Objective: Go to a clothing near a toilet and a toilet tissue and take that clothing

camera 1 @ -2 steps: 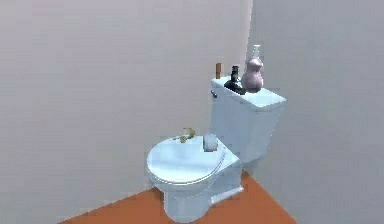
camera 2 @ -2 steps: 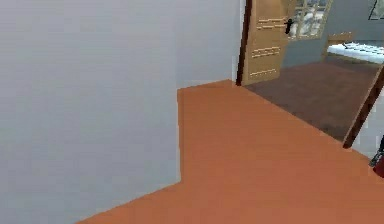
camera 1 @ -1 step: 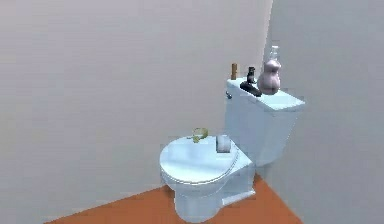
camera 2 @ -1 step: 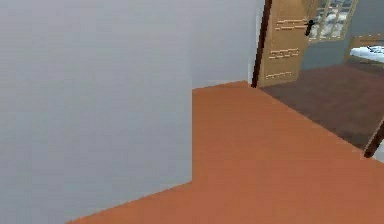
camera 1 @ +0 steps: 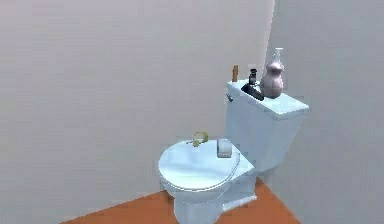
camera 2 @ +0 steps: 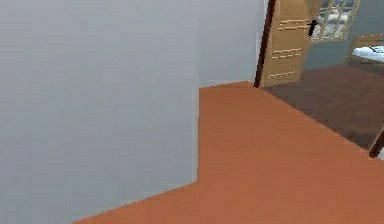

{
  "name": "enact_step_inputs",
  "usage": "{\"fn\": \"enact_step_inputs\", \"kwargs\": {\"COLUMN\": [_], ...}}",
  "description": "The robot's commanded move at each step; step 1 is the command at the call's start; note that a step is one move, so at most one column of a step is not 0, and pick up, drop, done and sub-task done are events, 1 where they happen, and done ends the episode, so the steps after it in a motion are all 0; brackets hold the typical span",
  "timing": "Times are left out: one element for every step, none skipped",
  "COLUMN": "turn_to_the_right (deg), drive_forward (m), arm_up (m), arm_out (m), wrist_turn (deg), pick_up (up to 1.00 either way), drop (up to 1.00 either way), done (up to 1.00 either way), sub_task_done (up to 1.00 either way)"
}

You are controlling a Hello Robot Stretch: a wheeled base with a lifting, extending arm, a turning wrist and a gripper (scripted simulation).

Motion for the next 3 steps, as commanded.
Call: {"fn": "enact_step_inputs", "kwargs": {"turn_to_the_right": [30.0,0.0,-45.0], "drive_forward": [0.0,0.15,0.0], "arm_up": [0.0,0.0,0.0], "arm_out": [0.0,0.0,0.0], "wrist_turn": [0.0,0.0,0.0], "pick_up": [0.0,0.0,0.0], "drop": [0.0,0.0,0.0], "done": [0.0,0.0,0.0], "sub_task_done": [0.0,0.0,0.0]}}
